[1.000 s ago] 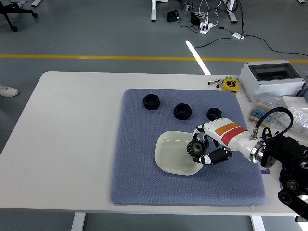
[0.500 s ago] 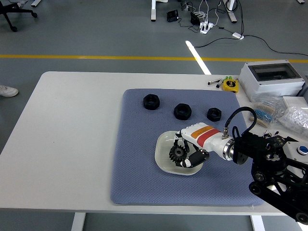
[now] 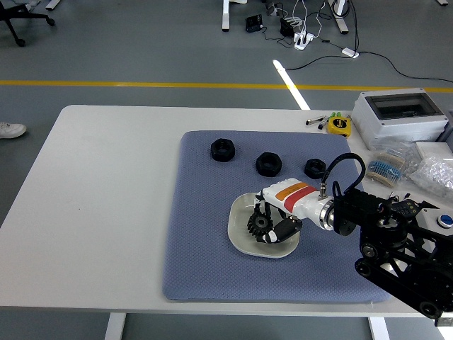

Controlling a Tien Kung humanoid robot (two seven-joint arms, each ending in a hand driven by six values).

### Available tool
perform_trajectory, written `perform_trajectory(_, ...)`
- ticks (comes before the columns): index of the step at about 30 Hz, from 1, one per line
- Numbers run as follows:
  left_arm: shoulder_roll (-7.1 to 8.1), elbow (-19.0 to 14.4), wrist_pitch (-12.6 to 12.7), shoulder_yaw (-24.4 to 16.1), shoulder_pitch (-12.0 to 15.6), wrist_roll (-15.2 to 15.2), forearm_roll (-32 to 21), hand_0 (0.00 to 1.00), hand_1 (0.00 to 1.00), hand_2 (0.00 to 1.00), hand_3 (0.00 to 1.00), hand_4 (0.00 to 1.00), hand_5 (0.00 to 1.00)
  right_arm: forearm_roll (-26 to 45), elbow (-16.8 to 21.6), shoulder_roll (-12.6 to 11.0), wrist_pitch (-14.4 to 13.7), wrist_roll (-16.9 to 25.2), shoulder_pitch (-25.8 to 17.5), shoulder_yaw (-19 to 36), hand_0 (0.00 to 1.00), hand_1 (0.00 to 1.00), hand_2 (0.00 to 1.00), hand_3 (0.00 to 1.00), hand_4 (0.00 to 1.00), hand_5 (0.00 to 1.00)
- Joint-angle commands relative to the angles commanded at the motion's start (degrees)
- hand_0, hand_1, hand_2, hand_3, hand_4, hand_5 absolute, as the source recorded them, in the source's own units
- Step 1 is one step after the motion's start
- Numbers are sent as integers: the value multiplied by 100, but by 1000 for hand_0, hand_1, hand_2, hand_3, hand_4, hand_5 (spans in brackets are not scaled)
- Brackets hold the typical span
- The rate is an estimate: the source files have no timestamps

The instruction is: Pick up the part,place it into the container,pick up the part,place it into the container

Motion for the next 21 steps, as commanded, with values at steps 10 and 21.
perform_trajectory(10, -11, 0, 3, -21, 8, 8, 16, 704, 650, 680, 579, 670, 625, -174, 27, -63, 11, 61, -37, 155, 196, 381, 675, 809, 998, 449)
perform_trajectory(21, -5, 4, 4, -6, 11, 0, -5, 704, 652, 679, 579, 669, 625, -321, 438, -457, 57, -3, -145, 1196, 202, 385, 665, 784, 998, 454)
